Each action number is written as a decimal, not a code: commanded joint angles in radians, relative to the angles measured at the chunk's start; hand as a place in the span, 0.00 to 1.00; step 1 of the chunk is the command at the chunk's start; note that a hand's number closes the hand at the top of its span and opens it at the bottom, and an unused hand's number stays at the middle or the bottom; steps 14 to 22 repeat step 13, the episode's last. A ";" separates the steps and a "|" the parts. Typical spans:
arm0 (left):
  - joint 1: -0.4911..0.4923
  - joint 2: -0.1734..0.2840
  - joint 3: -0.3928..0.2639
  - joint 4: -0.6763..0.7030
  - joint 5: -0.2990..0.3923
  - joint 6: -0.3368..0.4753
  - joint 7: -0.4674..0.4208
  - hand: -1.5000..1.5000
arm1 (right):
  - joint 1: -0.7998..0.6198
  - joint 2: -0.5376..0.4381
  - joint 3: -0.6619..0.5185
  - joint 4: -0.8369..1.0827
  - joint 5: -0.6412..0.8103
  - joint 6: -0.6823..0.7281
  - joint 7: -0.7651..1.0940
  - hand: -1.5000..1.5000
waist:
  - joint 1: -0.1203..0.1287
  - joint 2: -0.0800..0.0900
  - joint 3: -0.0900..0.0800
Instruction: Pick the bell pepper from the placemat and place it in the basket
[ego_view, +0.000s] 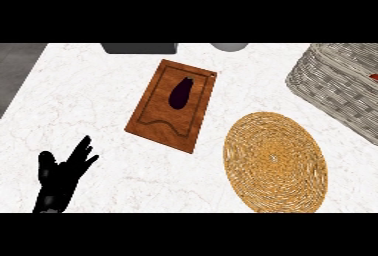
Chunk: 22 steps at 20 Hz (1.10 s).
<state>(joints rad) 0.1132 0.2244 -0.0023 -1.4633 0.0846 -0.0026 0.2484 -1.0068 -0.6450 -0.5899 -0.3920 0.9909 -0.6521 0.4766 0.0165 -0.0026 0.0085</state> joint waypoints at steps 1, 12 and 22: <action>0.049 -0.030 -0.028 0.041 -0.028 0.015 0.019 0.50 | 0.021 -0.025 -0.007 -0.056 -0.043 0.011 -0.040 0.00 | -0.010 0.003 -0.008; 0.079 -0.031 0.012 0.061 -0.023 0.017 -0.011 0.50 | 0.198 -0.029 -0.043 -0.346 -0.126 0.002 0.117 0.00 | -0.046 -0.010 -0.011; 0.065 -0.008 0.011 -0.024 -0.015 0.016 0.078 0.50 | 0.236 -0.021 -0.047 -0.419 -0.158 0.049 0.113 0.00 | -0.053 -0.014 -0.010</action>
